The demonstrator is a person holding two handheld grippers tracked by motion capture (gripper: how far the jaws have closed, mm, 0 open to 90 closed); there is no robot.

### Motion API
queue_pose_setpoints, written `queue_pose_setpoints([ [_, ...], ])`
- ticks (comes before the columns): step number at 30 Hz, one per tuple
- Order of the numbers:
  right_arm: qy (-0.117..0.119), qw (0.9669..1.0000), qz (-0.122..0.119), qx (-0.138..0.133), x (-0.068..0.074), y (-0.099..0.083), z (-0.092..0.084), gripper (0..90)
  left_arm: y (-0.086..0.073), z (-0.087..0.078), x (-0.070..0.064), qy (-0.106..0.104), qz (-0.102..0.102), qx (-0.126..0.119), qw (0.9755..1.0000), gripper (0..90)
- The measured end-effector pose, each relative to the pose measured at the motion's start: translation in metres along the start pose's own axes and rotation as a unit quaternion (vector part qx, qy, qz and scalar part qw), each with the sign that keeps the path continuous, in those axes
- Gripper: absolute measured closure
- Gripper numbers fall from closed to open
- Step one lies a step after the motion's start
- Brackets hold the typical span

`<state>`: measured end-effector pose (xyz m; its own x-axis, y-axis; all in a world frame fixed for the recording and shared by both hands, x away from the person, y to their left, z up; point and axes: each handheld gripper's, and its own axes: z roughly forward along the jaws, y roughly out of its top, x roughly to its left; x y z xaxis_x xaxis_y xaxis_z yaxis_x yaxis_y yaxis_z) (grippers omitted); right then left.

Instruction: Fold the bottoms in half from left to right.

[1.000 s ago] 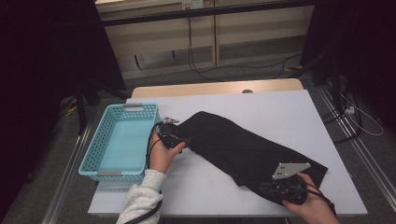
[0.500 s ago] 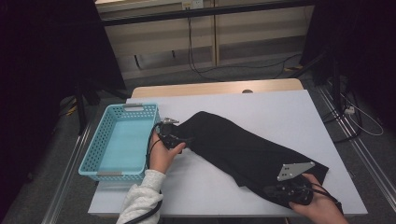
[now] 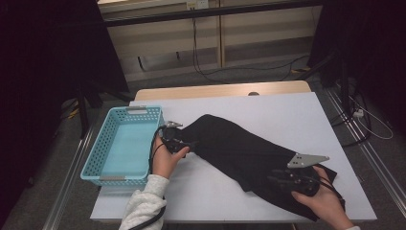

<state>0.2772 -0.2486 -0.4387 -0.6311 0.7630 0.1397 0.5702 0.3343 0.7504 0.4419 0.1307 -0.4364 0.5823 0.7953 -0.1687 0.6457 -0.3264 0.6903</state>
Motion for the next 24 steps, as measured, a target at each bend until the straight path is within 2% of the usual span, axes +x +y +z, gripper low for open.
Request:
queue_pose_setpoints([
  [3,-0.013,0.9999,-0.004,-0.006,0.001,0.007,0.014,66.3,0.0,0.0,0.0,0.0,0.0,-0.001,1.0,17.6],
  [7,-0.02,0.9994,-0.015,0.025,0.001,0.003,0.03,65.7,-0.001,0.0,0.001,0.0,-0.002,-0.001,1.0,17.6],
  [8,-0.021,0.9994,-0.02,0.019,0.002,0.002,0.03,69.8,-0.001,0.0,0.001,-0.001,-0.001,0.001,1.0,17.6],
  [11,-0.022,0.9989,-0.023,0.035,0.004,0.004,0.028,86.9,-0.002,-0.001,0.0,-0.002,-0.001,0.002,1.0,17.6],
  [12,-0.019,0.9988,-0.024,0.037,0.005,0.004,0.027,89.6,-0.002,-0.001,-0.001,0.001,0.0,0.0,1.0,17.6],
  [16,-0.007,0.9986,-0.028,0.043,0.008,0.005,0.025,90.0,-0.001,0.0,-0.002,-0.001,0.0,-0.001,1.0,17.6],
  [21,0.005,0.9991,-0.025,0.033,0.009,0.006,0.019,90.0,-0.001,0.001,-0.002,-0.005,0.002,0.001,1.0,17.6],
  [24,0.014,0.9985,-0.026,0.045,0.012,0.003,0.021,90.0,-0.001,0.0,-0.002,-0.005,0.003,0.003,1.0,17.5],
])
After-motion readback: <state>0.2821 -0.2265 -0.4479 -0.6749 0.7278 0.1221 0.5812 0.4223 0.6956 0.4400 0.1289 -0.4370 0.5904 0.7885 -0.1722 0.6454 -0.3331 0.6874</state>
